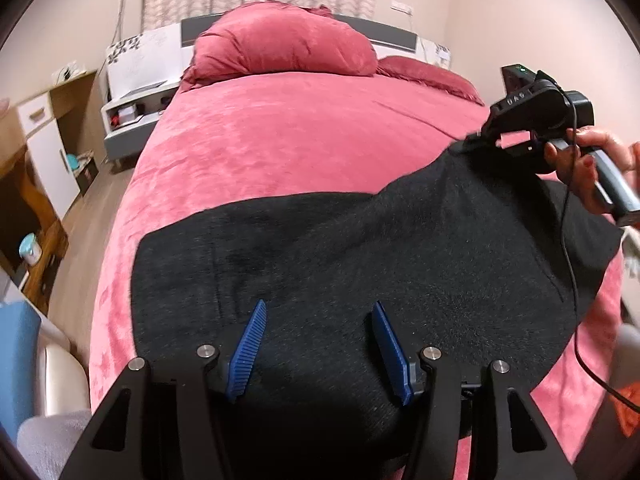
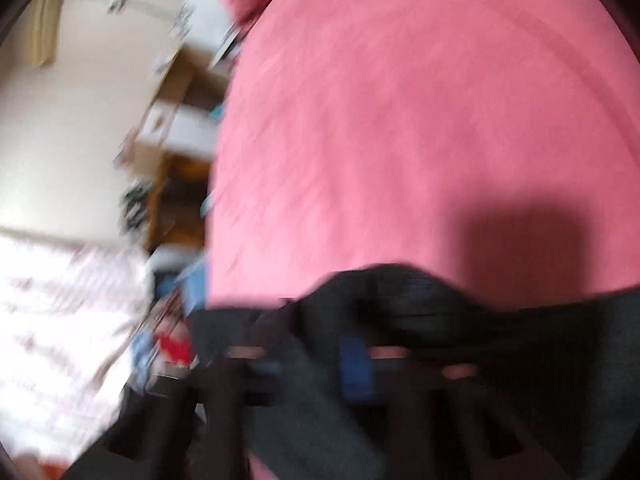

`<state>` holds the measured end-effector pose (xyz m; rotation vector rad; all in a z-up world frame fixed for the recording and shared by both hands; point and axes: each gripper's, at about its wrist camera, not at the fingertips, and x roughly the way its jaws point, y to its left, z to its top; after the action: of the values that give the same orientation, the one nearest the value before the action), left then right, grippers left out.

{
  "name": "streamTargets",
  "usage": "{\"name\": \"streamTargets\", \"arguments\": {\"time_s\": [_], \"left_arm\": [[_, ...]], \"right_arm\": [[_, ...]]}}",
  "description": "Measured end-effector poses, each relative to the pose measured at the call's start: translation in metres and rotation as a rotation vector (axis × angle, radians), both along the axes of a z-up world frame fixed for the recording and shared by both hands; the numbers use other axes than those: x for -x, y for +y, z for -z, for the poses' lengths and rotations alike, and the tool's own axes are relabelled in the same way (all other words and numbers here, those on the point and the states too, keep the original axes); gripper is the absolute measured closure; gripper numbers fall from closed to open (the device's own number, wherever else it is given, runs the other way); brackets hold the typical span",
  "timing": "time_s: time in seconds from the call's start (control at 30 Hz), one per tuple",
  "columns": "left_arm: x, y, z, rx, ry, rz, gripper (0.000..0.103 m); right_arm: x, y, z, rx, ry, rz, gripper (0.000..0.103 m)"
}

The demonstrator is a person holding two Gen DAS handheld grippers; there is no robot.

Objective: Fold large clothes

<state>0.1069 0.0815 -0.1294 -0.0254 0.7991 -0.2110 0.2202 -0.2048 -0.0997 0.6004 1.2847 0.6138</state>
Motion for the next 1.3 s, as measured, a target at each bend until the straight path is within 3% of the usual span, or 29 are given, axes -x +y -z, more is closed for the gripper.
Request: {"name": "streamTargets", "arguments": {"time_s": [0.1, 0.13, 0.17, 0.23, 0.3, 0.33, 0.37, 0.43, 0.47, 0.57, 0.63, 0.7, 0.77, 0.83, 0.9, 1.0, 1.07, 1.13, 1.2, 1.3], "left_arm": [[-0.004, 0.001, 0.004, -0.005, 0.015, -0.015, 0.047], [-0.005, 0.0, 0.005, -0.018, 0.014, -0.016, 0.047], [-0.005, -0.003, 0.006, -0.036, 0.008, -0.012, 0.047], [-0.004, -0.003, 0.004, -0.044, 0.005, -0.004, 0.047], [-0.004, 0.004, -0.001, -0.004, 0.003, -0.024, 0.047], [-0.005, 0.012, -0.004, 0.024, 0.001, -0.047, 0.05], [-0.008, 0.023, -0.009, 0.083, 0.006, -0.07, 0.052], [-0.012, 0.042, -0.016, 0.159, 0.002, -0.142, 0.052], [-0.013, 0.048, -0.019, 0.142, -0.012, -0.198, 0.05], [-0.017, 0.065, -0.023, 0.076, -0.056, -0.324, 0.03], [-0.031, 0.066, -0.006, -0.033, 0.027, -0.347, 0.025], [-0.038, 0.069, 0.014, -0.04, 0.086, -0.329, 0.023], [-0.039, 0.073, 0.018, -0.037, 0.078, -0.35, 0.017], [-0.039, 0.075, 0.018, -0.031, 0.082, -0.357, 0.016], [-0.04, 0.077, 0.017, -0.027, 0.079, -0.352, 0.016], [-0.035, 0.087, 0.014, 0.052, 0.083, -0.372, 0.017], [-0.026, 0.089, 0.007, 0.068, 0.07, -0.41, 0.017], [-0.016, 0.083, -0.004, 0.025, 0.009, -0.427, 0.018], [-0.008, 0.071, -0.011, 0.005, -0.035, -0.364, 0.018], [-0.012, 0.039, -0.002, -0.221, -0.002, -0.272, 0.018]], "right_arm": [[-0.008, -0.005, -0.028, -0.019, -0.137, 0.095, 0.096], [-0.011, -0.007, -0.037, -0.022, -0.222, 0.136, 0.103], [-0.013, -0.011, -0.048, -0.011, -0.33, 0.191, 0.103], [-0.024, -0.028, -0.063, 0.091, -0.4, 0.277, 0.1], [-0.033, -0.014, -0.057, 0.25, -0.339, 0.248, 0.091], [-0.029, -0.009, -0.059, 0.31, -0.343, 0.209, 0.077], [-0.018, -0.005, -0.067, 0.352, -0.389, 0.163, 0.072], [0.008, -0.004, -0.08, 0.401, -0.475, 0.126, 0.072], [0.022, -0.012, -0.087, 0.404, -0.508, 0.123, 0.072], [0.069, -0.019, -0.095, 0.411, -0.586, 0.097, 0.072], [0.084, -0.011, -0.072, 0.446, -0.56, 0.005, 0.072], [0.073, 0.009, -0.034, 0.52, -0.446, -0.052, 0.072], [0.051, 0.014, -0.013, 0.55, -0.388, -0.015, 0.077], [0.037, 0.001, -0.014, 0.489, -0.435, 0.095, 0.077], [0.034, -0.011, -0.016, 0.445, -0.398, 0.191, 0.08], [0.055, -0.029, -0.032, 0.455, -0.383, 0.319, 0.078], [0.081, -0.04, -0.046, 0.477, -0.426, 0.387, 0.074], [0.109, -0.051, -0.052, 0.464, -0.47, 0.389, 0.073], [0.124, -0.059, -0.043, 0.449, -0.434, 0.34, 0.073], [0.136, -0.057, -0.014, 0.523, -0.344, 0.229, 0.071]]}}
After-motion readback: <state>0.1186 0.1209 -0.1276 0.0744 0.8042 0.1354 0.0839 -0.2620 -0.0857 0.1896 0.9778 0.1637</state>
